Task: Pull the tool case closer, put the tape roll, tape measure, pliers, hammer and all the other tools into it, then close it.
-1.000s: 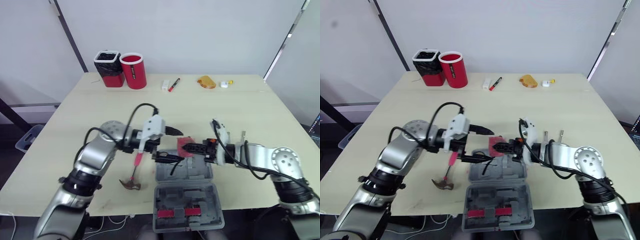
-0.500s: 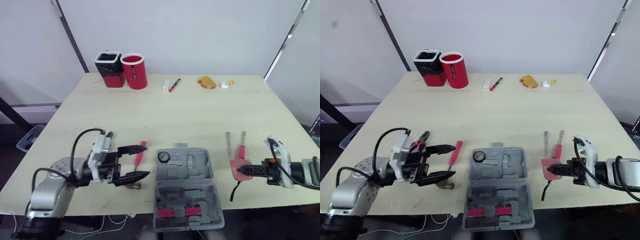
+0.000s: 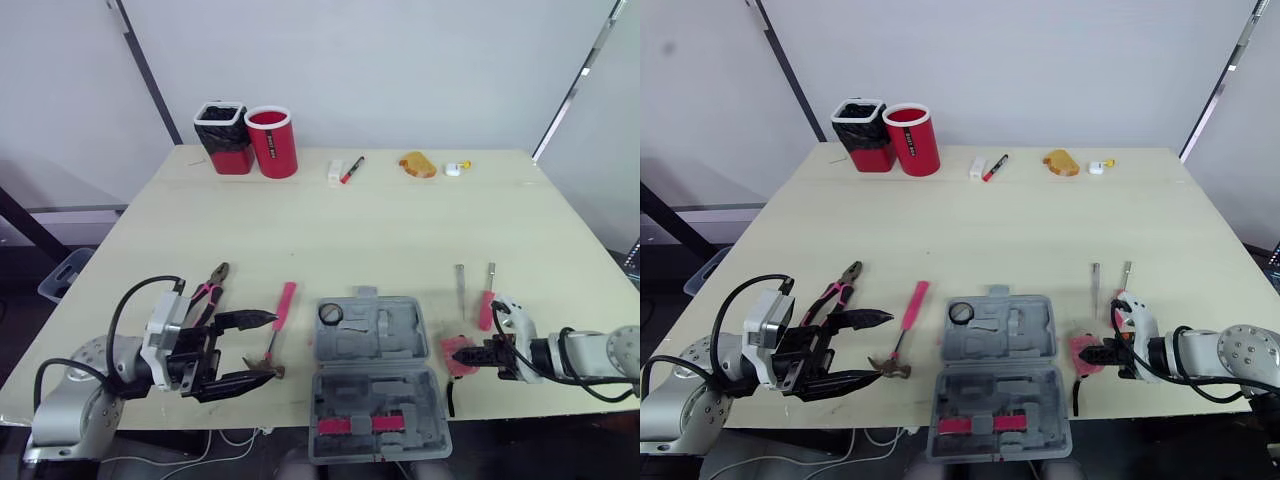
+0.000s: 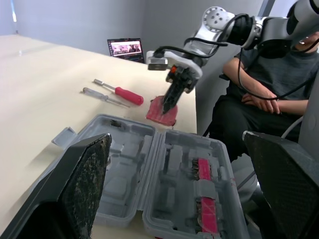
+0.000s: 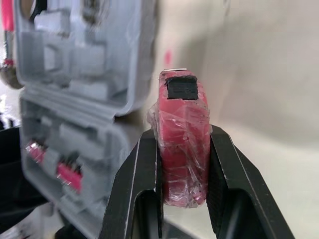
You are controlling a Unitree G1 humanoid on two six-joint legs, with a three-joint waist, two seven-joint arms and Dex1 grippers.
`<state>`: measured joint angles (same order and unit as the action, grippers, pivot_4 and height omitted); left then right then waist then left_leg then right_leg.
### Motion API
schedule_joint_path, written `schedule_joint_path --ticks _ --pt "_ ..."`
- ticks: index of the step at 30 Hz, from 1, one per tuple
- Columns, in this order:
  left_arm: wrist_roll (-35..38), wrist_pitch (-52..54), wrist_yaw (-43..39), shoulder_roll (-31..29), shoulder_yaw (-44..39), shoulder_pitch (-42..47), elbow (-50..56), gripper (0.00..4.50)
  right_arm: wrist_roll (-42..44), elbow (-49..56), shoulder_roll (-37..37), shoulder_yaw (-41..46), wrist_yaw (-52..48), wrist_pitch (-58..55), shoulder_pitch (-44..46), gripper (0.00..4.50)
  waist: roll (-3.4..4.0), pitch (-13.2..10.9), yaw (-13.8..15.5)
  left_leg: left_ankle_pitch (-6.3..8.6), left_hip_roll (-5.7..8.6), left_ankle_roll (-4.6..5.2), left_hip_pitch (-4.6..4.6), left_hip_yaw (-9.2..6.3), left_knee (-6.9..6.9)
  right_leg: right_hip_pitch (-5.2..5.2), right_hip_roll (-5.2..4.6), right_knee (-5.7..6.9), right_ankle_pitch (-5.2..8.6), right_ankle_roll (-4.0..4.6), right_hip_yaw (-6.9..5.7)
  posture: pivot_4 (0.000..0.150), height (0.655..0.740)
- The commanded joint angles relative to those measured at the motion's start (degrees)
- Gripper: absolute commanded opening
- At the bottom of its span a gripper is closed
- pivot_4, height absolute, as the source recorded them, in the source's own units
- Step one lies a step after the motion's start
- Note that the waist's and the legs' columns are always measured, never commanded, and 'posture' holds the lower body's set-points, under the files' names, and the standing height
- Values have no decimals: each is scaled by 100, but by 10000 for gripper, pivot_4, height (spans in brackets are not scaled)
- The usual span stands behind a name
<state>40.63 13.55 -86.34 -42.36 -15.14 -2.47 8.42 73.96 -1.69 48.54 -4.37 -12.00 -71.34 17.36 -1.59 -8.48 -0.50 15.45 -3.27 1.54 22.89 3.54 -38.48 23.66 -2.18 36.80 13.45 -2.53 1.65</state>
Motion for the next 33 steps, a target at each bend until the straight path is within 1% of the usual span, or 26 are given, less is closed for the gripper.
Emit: schedule_joint_path --ticks 1,2,3,4,5,6,8,9,12,13,14,16,17,18,19,20,22,24,26,28,30,33 --pt "15 -121 -33 -8 -20 8 90 45000 -463 -112 -143 1 -388 -43 100 10044 0 0 -2 0 0 0 0 0 1 0 0 0 0 0 -1 1500 7400" --pt "4 -137 -22 -1 0 0 98 45000 -588 -146 -186 6 -482 -61 122 15211 0 0 -8 0 0 0 0 0 2 0 1 0 0 0 -2 1500 7400" --pt "-11 -160 -16 9 18 -15 107 45000 -743 -199 -255 29 -492 -49 143 17632 0 0 -11 0 -1 0 0 1 2 0 2 0 -1 -1 -2 1500 7400" --pt "-15 -162 -2 15 31 -28 124 45000 -892 -222 -286 34 -564 -48 148 22411 1 0 -13 0 -1 0 0 1 2 0 1 1 -1 -1 0 1500 7400" --pt "-11 -148 19 16 42 -44 147 45000 -996 -199 -287 78 -622 -77 133 29944 0 0 -16 0 -1 0 0 2 2 0 1 0 -1 -2 0 1500 7400" --pt "2 -121 46 15 47 -63 172 45000 -1073 -110 -227 159 -677 -92 103 31949 0 0 -16 0 -1 0 -2 2 2 0 1 1 -1 -2 2 1500 7400" --pt "53 -44 134 18 33 -93 223 45000 -1298 318 125 186 -993 -79 -19 40744 1 -1 -12 0 -1 0 -2 2 1 -1 1 0 -1 -2 2 1500 7400" --pt "64 -32 162 18 24 -103 236 45000 -1436 591 344 170 -1168 -42 -102 43660 6 -1 7 0 -1 0 -2 2 1 0 0 1 -1 -2 4 1500 7400" --pt "61 -77 275 42 -30 -135 252 45000 -1980 1537 1130 106 -1936 476 -526 43660 8 -3 35 0 1 0 1 0 1 1 -8 -3 1 -1 0 1500 7400" --pt "42 -107 237 16 -34 -156 227 45000 -2287 1909 1540 67 -2344 862 -797 43660 10 -4 29 0 1 0 0 0 3 1 -8 -4 1 -1 0 1500 7400" --pt "29 -128 200 -8 -32 -169 202 45000 -2509 2144 1803 45 -2623 1129 -984 43660 12 -6 29 0 -1 0 0 -2 4 1 -6 -4 1 -1 -2 1500 7400" --pt "11 -169 127 -45 -35 -177 133 45000 -3253 2425 2223 150 -3245 2293 -1550 43660 15 -5 27 0 0 0 -2 -3 7 1 -6 -3 2 -3 -4 1500 7400" --pt "12 -172 114 -55 -31 -182 123 45000 -3853 2410 2383 221 -3757 3482 -1916 43660 7 0 19 0 -2 -1 -6 -2 9 0 -5 -5 3 -3 -7 1500 7400" --pt "21 -149 105 -69 -23 -191 120 45000 -4255 2316 2383 248 -3955 4192 -2040 43660 6 -1 14 1 -2 -1 -5 0 8 -1 -2 -5 10 -11 -11 1500 7400" --pt "12 -144 94 -83 -6 -197 125 45000 -4470 2163 2262 261 -4089 4646 -1982 43660 6 -1 -20 0 -2 -1 -5 2 6 0 -2 -5 18 -16 -11 1500 7400" --pt "5 -137 76 -100 13 -201 133 45000 -4542 2031 2139 254 -4250 4875 -1865 44636 6 -1 -38 0 -3 -1 -10 3 5 -1 -3 -5 19 -19 -7 1500 7400" --pt "25 -88 88 -114 27 -202 158 45000 -4749 1803 1979 133 -4635 5270 -1642 44636 8 -3 -59 0 -4 -1 -20 1 0 0 -2 -1 15 -26 9 1500 7400" --pt "45 -55 112 -118 59 -212 228 45000 -5333 1419 1789 -225 -4932 5909 -1319 44636 9 -4 -34 0 -4 -1 -24 4 -3 -1 -2 1 14 -27 13 1500 7400" --pt "36 -35 145 -114 109 -216 318 45000 -5749 986 1480 -574 -5133 6233 -861 44636 1 -2 -27 0 -4 -1 -23 9 -3 -1 -2 0 13 -23 10 1500 7400" --pt "31 -11 197 -110 143 -188 354 45000 -6117 547 1196 -845 -5350 6573 -436 44636 7 -5 -21 0 -4 -1 -18 22 -3 1 -3 -1 1 -3 10 1500 7400" --pt "30 0 205 -131 177 -152 372 45000 -6453 31 894 -1124 -5565 6830 25 44636 10 -9 -13 0 -2 -1 -15 29 -1 1 -3 -1 0 0 11 1500 7400" --pt "49 18 151 -173 180 -101 339 45000 -6812 -522 588 -1455 -5923 7057 484 44636 15 -12 0 0 -2 -1 -16 33 -1 1 -3 0 0 0 11 1500 7400"
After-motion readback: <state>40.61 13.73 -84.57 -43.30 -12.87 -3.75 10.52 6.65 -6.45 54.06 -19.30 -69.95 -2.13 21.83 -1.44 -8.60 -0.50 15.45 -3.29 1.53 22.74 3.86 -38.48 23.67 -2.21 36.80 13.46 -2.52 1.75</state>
